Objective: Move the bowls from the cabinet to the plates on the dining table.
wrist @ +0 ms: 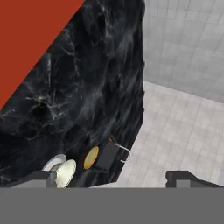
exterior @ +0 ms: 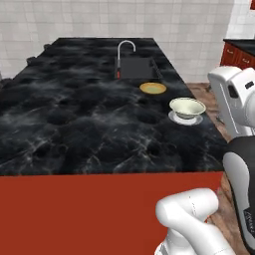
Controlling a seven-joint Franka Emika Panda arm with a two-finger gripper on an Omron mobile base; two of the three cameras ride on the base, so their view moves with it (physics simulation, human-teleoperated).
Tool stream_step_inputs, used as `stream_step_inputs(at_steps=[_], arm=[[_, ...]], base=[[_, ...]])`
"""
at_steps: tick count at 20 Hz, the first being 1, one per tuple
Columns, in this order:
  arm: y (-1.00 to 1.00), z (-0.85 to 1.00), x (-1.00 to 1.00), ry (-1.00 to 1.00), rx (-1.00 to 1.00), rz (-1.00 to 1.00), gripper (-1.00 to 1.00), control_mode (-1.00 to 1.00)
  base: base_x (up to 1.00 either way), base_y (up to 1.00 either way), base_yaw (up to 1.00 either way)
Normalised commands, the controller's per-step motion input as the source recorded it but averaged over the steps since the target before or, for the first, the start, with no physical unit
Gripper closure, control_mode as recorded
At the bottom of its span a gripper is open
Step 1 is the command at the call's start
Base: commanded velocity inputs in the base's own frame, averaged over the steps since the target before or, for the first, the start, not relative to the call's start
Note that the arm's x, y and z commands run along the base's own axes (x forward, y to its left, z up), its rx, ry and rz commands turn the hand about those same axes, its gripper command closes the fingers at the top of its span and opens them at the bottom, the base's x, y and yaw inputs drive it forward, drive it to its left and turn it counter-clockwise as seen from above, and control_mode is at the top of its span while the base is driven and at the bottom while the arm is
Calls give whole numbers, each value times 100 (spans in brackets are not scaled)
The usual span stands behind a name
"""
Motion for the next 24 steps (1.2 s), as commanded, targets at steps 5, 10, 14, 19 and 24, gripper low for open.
stream_step_inputs(at_steps=[5,10,14,19,24], arm=[[0,0,0,0,0,0,-100,100],[0,0,0,0,0,0,-100,100],[0,0,0,0,0,0,-100,100],[0,0,0,0,0,0,-100,100],[0,0,0,0,0,0,-100,100]], base=[[-12,20,50],[-6,17,50],[2,27,46],[13,26,42],[22,27,40]])
